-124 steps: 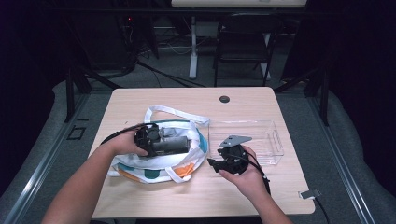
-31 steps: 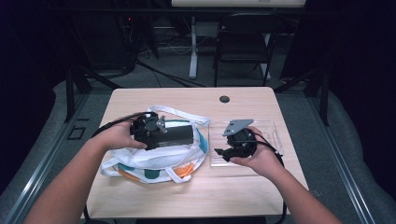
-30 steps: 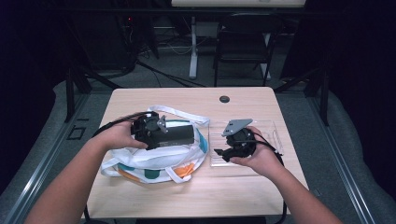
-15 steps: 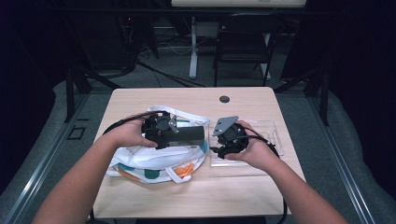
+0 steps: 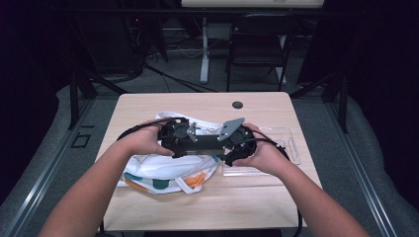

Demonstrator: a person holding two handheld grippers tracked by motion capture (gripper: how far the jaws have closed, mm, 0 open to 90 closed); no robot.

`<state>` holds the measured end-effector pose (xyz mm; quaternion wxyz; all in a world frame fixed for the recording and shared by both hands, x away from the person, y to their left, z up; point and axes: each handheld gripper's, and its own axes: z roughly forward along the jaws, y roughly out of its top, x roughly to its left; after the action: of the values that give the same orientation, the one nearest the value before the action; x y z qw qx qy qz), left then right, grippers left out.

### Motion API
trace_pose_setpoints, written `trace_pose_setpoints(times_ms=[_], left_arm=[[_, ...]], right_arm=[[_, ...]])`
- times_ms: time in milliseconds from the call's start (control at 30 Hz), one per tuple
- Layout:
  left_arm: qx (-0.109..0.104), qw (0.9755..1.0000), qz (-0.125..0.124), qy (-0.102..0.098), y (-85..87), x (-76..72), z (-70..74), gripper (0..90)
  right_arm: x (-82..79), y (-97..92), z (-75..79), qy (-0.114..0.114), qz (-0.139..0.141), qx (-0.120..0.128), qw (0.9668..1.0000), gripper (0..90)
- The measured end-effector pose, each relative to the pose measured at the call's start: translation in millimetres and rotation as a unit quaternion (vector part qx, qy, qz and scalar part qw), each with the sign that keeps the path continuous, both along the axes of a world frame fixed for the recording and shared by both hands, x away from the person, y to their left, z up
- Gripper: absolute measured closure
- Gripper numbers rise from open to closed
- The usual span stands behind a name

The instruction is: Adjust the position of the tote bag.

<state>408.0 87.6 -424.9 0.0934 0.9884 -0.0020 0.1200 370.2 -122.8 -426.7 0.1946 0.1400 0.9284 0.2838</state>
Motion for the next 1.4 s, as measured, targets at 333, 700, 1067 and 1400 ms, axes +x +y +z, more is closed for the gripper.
trace_pose_setpoints(times_ms=[333,700,1067,1400], left_arm=[[-0.006,0.9997,-0.024,-0.007,-16.8,-6.5,-0.3,42.6],[-0.02,0.9988,-0.043,-0.012,-28.9,-14.3,2.7,42.6],[-0.031,0.9982,-0.051,-0.013,-32.0,-15.8,2.2,42.6],[-0.026,0.998,-0.056,-0.014,-33.5,-16.2,2.0,42.5]], right_arm=[[4.2,5.0,-1.3,0.004,0.009,-0.017,0.9998,22.9],[5.9,7.6,-8.1,0.029,0.022,-0.014,0.9993,26.3],[8.2,9.2,-12.8,0.052,0.025,-0.017,0.9982,31.7],[9.7,10.0,-15.7,0.061,0.034,-0.024,0.9973,36.5]])
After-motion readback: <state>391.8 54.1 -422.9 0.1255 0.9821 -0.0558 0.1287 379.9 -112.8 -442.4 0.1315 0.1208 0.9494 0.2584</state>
